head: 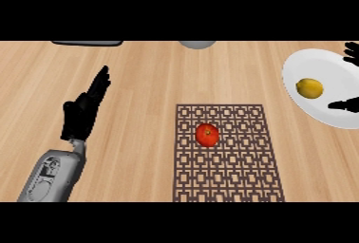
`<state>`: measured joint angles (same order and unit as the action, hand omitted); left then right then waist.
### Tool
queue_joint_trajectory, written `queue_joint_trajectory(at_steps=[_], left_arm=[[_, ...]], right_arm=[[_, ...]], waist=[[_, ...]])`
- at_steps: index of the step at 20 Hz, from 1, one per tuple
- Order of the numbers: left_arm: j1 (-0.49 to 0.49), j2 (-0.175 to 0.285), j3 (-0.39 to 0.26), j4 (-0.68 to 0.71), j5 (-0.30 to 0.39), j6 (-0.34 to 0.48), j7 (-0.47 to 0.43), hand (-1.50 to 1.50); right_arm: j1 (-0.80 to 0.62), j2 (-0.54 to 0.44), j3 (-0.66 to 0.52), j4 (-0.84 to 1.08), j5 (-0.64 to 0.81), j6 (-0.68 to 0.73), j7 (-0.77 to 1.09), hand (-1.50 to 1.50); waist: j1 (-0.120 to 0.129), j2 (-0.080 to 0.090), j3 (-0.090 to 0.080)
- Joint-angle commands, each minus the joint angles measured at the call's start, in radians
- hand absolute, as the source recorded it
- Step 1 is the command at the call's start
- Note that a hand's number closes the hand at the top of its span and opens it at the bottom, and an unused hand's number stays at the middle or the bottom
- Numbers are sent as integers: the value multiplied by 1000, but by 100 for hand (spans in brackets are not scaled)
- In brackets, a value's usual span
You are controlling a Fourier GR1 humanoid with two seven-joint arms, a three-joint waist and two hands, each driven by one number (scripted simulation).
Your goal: Pick the lemon from the placemat and place it in the plate
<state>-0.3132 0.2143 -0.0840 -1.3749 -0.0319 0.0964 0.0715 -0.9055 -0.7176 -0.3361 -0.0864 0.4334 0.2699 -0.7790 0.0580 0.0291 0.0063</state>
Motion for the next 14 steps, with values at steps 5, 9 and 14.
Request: queue_joint_trajectory(at_steps=[5, 9, 14], left_arm=[[-20, 3, 12, 0, -4, 6, 12, 0], [-11, -11, -7, -5, -16, 10, 2, 0], [19, 13, 9, -32, 4, -15, 9, 0]], right_arm=[[29, -165, -142, 47, -137, 96, 65, -150], [64, -239, -159, 42, -155, 160, 71, -150], [137, -287, -166, 33, -164, 226, 43, -150]], waist=[[1, 11, 3], [5, 15, 5], [14, 11, 9]])
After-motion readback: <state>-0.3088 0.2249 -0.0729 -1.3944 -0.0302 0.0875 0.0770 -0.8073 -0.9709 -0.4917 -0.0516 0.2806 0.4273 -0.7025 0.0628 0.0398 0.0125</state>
